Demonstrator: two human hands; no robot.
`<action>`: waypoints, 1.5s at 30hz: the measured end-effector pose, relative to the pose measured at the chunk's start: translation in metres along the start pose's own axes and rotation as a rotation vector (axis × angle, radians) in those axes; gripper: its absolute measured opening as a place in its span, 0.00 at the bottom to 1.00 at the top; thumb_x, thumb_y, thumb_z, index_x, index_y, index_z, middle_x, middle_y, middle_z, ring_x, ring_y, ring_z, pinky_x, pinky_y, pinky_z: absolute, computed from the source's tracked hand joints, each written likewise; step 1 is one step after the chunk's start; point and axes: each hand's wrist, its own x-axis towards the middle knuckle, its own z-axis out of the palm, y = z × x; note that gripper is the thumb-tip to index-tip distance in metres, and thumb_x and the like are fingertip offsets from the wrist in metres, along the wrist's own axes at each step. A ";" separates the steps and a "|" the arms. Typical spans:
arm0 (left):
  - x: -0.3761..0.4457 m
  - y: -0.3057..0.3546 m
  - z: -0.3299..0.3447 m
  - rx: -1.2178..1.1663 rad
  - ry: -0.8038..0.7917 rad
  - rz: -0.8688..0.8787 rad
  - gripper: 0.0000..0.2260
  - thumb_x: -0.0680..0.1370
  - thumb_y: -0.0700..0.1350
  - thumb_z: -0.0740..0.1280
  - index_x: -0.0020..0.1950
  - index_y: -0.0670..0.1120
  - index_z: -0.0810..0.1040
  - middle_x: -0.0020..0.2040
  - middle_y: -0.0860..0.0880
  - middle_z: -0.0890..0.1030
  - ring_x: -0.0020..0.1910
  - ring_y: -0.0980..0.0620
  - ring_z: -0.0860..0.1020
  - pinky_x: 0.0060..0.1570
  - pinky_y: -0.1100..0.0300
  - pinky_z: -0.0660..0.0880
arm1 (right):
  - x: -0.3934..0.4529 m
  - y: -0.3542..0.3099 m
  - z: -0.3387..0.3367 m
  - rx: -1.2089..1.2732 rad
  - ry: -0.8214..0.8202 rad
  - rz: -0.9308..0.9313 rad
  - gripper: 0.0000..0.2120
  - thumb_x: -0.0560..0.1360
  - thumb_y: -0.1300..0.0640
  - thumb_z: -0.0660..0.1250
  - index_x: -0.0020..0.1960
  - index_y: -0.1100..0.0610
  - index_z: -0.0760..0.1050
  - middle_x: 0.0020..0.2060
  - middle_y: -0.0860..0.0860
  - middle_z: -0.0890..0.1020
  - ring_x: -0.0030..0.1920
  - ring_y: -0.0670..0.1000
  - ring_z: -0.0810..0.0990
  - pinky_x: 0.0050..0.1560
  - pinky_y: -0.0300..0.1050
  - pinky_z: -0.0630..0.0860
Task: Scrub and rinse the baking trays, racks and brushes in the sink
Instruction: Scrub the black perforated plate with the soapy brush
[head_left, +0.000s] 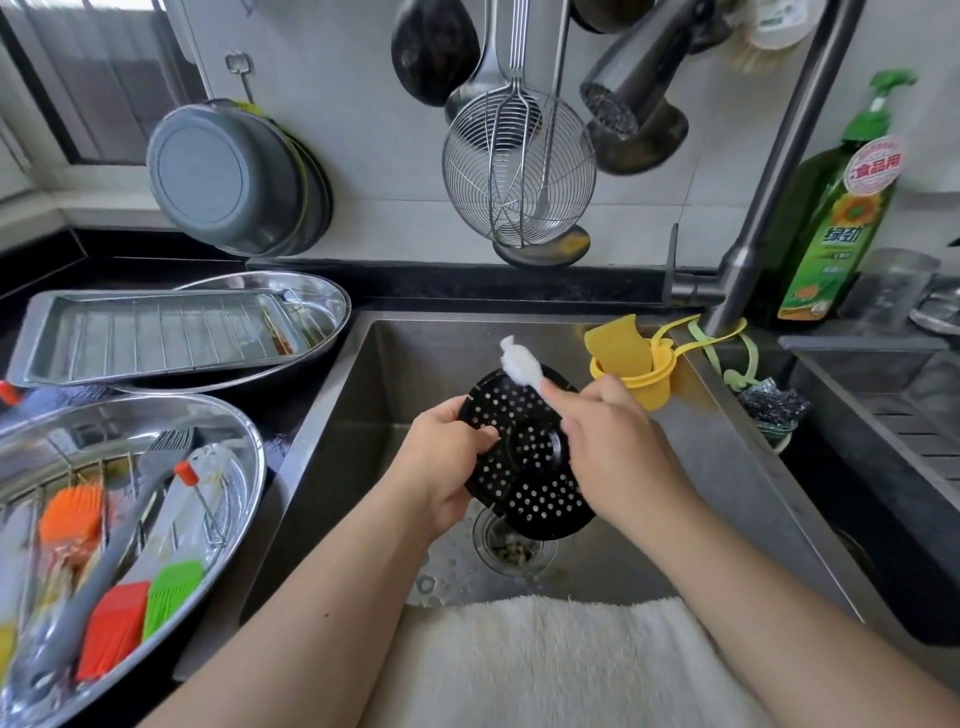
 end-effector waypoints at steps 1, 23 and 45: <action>0.000 0.000 0.000 0.006 0.003 0.002 0.16 0.82 0.28 0.58 0.64 0.40 0.80 0.54 0.40 0.85 0.49 0.45 0.85 0.44 0.52 0.82 | 0.002 0.003 -0.002 -0.008 0.014 0.052 0.26 0.83 0.61 0.59 0.77 0.40 0.66 0.49 0.46 0.69 0.47 0.50 0.72 0.47 0.47 0.76; -0.003 0.001 0.001 0.076 0.021 -0.002 0.15 0.82 0.28 0.59 0.61 0.40 0.82 0.52 0.40 0.85 0.51 0.42 0.84 0.55 0.46 0.81 | 0.000 0.003 0.010 0.150 -0.043 0.080 0.16 0.84 0.49 0.58 0.69 0.50 0.75 0.44 0.43 0.73 0.42 0.46 0.73 0.43 0.46 0.72; 0.000 0.001 -0.002 0.021 0.060 -0.010 0.16 0.82 0.28 0.59 0.62 0.41 0.81 0.57 0.39 0.85 0.53 0.43 0.83 0.52 0.47 0.82 | 0.007 0.015 -0.003 0.063 0.025 0.085 0.26 0.82 0.66 0.60 0.74 0.42 0.72 0.50 0.44 0.70 0.44 0.44 0.71 0.47 0.46 0.74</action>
